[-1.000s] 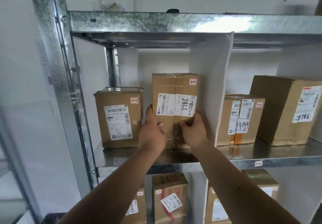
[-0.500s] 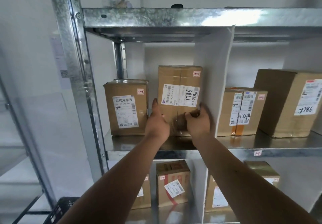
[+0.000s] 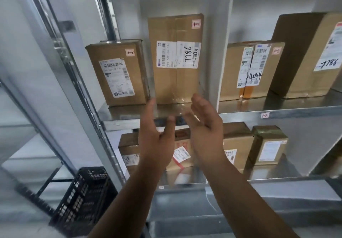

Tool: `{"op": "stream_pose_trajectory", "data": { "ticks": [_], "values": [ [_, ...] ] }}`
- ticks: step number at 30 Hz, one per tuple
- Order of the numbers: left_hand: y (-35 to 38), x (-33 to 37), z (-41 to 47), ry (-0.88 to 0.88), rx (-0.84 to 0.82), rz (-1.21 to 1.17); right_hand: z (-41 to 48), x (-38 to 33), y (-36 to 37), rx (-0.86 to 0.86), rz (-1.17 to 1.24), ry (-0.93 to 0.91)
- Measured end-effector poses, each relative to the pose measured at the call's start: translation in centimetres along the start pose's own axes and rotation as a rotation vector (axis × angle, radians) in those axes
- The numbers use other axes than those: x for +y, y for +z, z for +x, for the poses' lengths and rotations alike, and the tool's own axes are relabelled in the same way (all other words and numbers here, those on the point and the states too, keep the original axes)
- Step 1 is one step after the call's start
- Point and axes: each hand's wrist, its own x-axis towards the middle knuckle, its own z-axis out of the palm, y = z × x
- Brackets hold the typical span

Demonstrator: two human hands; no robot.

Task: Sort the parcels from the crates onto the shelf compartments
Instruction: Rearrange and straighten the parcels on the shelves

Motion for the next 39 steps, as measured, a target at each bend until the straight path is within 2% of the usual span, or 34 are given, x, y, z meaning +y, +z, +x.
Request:
{"op": "stream_pose_trajectory", "data": {
  "ticks": [9, 20, 27, 39],
  "values": [
    [-4.9, 1.1, -5.4, -0.035, -0.011, 0.006, -5.6, -0.2, -1.6, -0.055, -0.156, -0.041],
    [-17.0, 4.1, -13.2, 0.017, -0.139, -0.143, -20.1, -6.8, 2.4, -0.073, -0.141, -0.083],
    [-23.6, 7.1, -17.9, 0.070, -0.169, -0.207, -28.7, -11.2, 3.4, -0.084, -0.229, -0.129],
    [-27.7, 13.8, -24.8, 0.089, -0.144, -0.338, -35.3, -18.5, 0.9, -0.039, -0.241, -0.125]
  ]
}}
